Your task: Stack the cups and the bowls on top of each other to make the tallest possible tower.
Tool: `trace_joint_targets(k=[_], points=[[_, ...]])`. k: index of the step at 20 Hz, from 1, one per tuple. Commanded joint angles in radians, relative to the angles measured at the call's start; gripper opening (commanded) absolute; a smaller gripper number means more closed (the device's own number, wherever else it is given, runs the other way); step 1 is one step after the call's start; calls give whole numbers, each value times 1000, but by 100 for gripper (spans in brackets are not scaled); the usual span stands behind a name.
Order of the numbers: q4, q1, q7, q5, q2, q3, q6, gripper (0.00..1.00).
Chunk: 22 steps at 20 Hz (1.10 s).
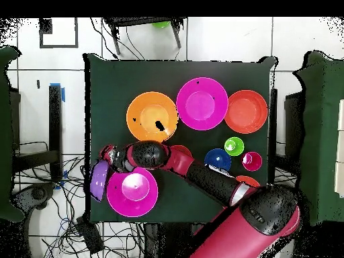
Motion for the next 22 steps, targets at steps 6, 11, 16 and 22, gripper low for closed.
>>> trace_joint_targets(k=[6, 11, 16, 22], points=[[23, -16, -148, -199, -7, 37, -107, 0], [40, -21, -113, -207, -5, 53, -105, 0], [71, -6, -59, -204, -27, 67, -131, 0], [102, 0, -20, -182, -46, 82, -146, 0]])
